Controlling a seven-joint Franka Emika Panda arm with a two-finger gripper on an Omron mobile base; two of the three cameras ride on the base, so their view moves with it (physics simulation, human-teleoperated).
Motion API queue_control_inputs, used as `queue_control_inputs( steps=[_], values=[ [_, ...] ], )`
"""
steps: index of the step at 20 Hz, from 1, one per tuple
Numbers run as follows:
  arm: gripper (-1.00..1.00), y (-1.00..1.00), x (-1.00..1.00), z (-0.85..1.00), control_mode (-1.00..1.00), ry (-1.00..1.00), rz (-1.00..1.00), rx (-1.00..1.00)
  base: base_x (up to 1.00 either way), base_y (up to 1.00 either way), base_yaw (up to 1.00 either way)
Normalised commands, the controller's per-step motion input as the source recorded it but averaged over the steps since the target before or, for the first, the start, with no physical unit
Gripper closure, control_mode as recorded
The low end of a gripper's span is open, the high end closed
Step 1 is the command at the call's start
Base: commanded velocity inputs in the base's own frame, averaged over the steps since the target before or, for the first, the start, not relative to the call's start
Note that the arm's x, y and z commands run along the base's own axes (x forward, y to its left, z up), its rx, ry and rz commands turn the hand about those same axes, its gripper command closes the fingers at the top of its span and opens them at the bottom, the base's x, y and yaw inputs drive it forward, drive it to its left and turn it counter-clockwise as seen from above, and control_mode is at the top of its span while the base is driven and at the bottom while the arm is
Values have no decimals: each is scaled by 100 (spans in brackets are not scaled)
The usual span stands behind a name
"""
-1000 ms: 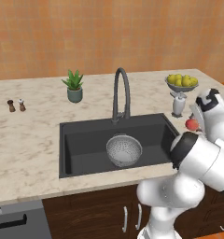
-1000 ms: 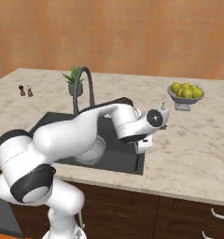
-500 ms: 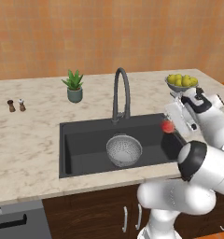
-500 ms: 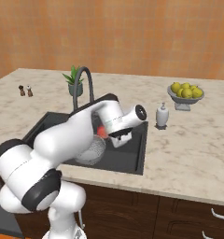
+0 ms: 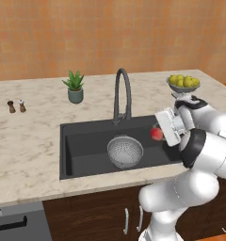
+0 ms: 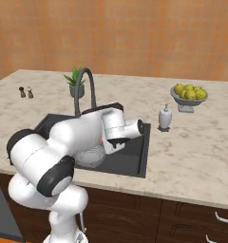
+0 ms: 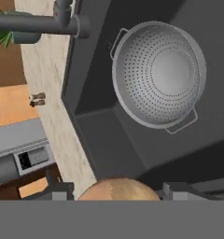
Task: Put the colander in the sink, put the peach in the colander, and turn on the sink faucet and pour water over the colander.
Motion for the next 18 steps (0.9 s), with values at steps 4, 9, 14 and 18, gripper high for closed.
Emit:
queue_control_inputs(
  steps=[4, 9, 14, 18],
  values=[
    [100, 32, 42, -41, -100, 27, 0, -3, 0, 0, 0],
    [100, 36, 41, -43, -100, 29, 0, -5, 0, 0, 0],
    [100, 21, 17, -43, -100, 9, 0, 0, 0, 0, 0],
    [100, 0, 8, -44, -100, 1, 0, 0, 0, 0, 0]
  ],
)
